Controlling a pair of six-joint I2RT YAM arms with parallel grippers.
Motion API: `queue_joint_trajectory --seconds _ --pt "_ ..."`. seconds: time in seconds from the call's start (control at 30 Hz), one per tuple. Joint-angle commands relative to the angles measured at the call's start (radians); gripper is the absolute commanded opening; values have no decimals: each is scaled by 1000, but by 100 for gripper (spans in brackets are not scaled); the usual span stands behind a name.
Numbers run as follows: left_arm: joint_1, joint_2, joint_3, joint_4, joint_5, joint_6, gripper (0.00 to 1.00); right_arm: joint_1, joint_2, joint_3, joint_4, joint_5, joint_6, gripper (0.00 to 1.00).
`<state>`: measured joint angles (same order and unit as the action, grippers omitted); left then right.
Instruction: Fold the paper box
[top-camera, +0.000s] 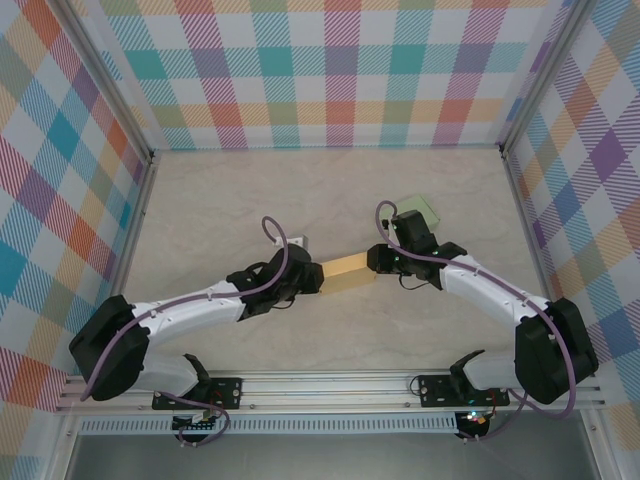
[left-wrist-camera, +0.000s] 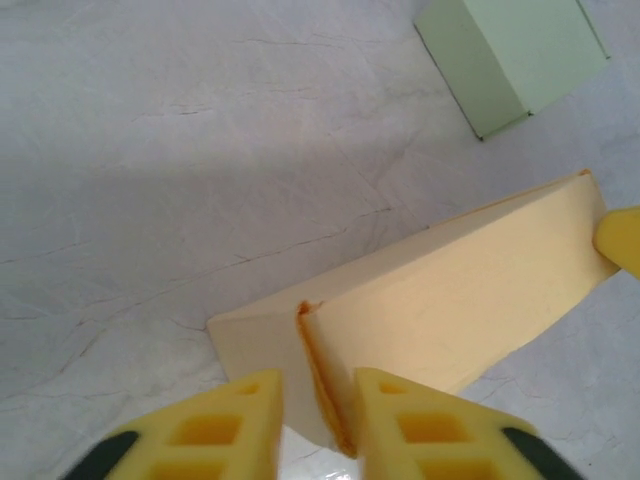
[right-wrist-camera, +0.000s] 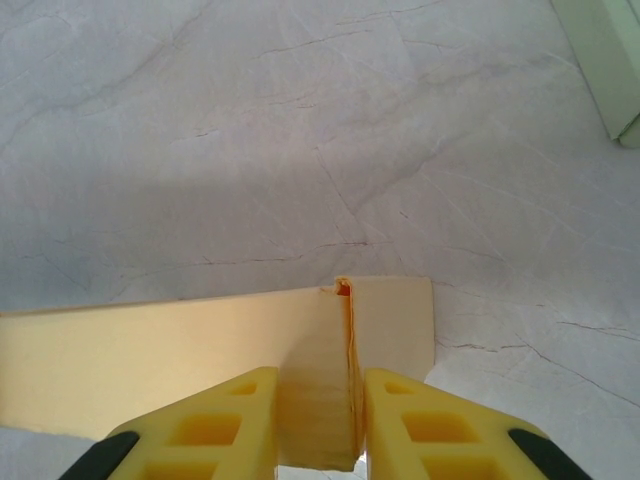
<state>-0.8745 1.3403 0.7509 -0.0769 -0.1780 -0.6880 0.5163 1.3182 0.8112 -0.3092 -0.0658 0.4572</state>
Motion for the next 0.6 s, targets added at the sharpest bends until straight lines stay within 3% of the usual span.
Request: queue_joint_trajectory --seconds 0.0,0.13,0.27,0.4,0.57 --pt "3 -32 -7 -86 -43 85 33 -6 24 -51 -121 4 -5 27" --pt "3 -61 41 -51 -81 280 71 -6 21 -25 -135 -3 -11 29" --pt "2 -52 80 30 14 604 90 -6 24 -1 -147 -1 -17 30" --pt "2 9 105 62 140 887 92 -6 33 11 -153 -8 -14 30" --pt "-3 136 183 -10 140 1087 94 -6 30 14 -153 -20 -9 31"
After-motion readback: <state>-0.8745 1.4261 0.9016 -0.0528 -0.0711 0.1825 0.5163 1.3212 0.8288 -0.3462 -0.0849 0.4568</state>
